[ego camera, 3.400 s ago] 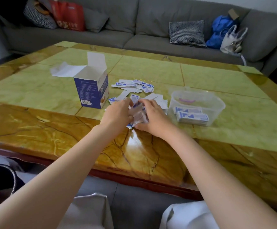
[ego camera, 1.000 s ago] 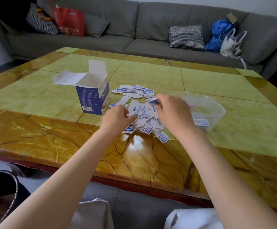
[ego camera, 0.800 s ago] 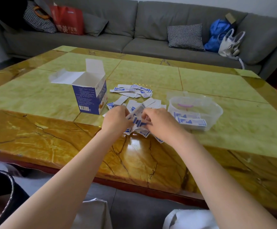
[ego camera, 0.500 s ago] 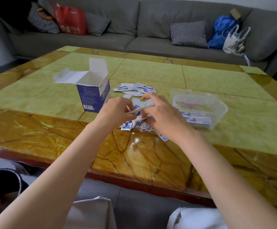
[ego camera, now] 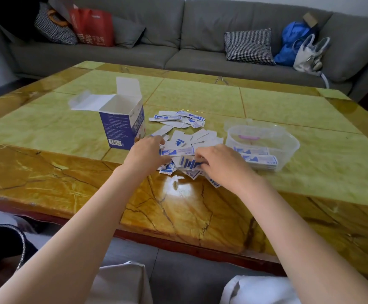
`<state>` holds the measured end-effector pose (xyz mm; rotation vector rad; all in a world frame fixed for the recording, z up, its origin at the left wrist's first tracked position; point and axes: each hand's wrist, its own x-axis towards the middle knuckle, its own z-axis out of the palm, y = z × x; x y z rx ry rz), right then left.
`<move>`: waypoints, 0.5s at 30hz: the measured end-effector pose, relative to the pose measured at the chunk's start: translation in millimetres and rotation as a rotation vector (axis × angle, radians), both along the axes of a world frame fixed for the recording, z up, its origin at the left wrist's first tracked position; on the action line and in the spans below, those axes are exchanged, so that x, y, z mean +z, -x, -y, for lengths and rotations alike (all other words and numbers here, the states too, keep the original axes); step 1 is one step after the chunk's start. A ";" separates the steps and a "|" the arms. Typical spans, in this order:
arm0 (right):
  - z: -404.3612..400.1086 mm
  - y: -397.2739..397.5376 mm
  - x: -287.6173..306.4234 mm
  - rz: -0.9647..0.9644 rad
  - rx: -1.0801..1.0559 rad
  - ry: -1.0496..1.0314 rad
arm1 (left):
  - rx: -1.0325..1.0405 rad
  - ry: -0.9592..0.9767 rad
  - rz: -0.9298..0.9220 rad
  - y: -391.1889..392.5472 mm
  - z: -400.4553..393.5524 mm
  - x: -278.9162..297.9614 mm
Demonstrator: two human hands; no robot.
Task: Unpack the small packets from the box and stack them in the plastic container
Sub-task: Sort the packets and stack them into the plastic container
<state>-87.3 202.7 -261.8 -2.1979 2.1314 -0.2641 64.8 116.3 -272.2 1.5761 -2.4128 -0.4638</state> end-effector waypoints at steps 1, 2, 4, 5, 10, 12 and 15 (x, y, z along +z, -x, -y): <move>0.0 -1.2 -0.2 0.004 0.004 -0.015 | -0.008 0.006 0.004 1.3 0.6 -0.1; 0.8 -1.9 -0.6 0.004 0.005 -0.025 | -0.020 0.014 0.011 2.5 0.7 -0.1; 2.6 -2.8 -0.5 0.014 0.011 -0.013 | -0.031 0.027 -0.004 3.7 -0.2 0.7; 3.6 -3.3 0.3 0.023 0.015 0.014 | -0.033 0.032 -0.024 3.3 -0.5 1.9; 9.3 -10.7 1.6 0.022 0.060 0.102 | -0.208 0.127 -0.048 1.5 -4.6 11.2; 12.2 -14.0 -0.6 0.045 0.027 0.123 | -0.256 0.184 -0.118 0.2 -7.4 12.5; 14.6 -14.7 2.8 0.100 -0.062 0.292 | -0.191 0.283 -0.214 -4.9 -5.8 13.2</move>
